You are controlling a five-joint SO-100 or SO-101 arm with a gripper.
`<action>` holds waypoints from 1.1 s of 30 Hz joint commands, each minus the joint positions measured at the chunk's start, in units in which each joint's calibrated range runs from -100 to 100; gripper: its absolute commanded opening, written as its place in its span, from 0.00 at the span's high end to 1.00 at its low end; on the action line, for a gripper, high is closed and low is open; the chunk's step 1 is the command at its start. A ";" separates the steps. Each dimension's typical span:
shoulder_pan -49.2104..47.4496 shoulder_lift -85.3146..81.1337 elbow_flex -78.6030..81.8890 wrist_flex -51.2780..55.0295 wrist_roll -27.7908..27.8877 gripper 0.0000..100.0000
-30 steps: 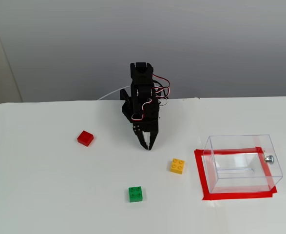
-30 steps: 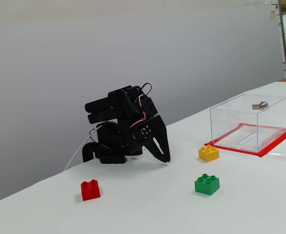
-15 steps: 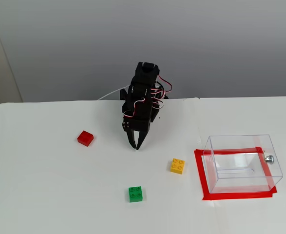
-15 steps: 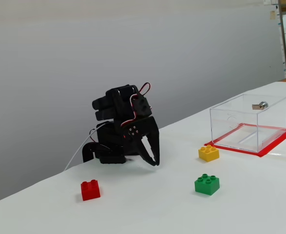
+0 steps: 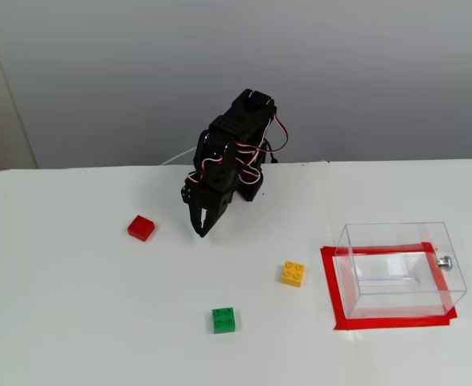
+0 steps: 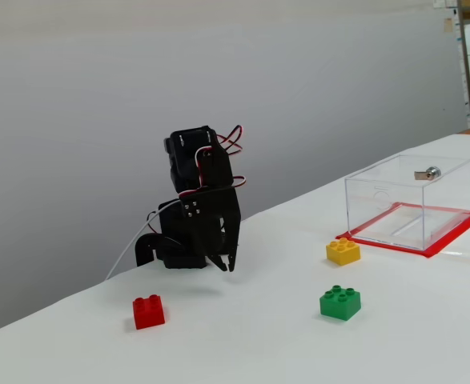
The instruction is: Pick the red lego brick and place it into the transparent box
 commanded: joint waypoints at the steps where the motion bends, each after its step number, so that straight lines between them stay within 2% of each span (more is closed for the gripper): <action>1: 3.73 2.96 -6.66 -0.65 -0.16 0.99; 10: 11.64 10.51 -20.23 0.14 -0.06 0.99; 23: 20.37 21.37 -27.19 0.14 -0.06 0.99; 33: 27.76 39.02 -39.48 0.14 1.71 0.99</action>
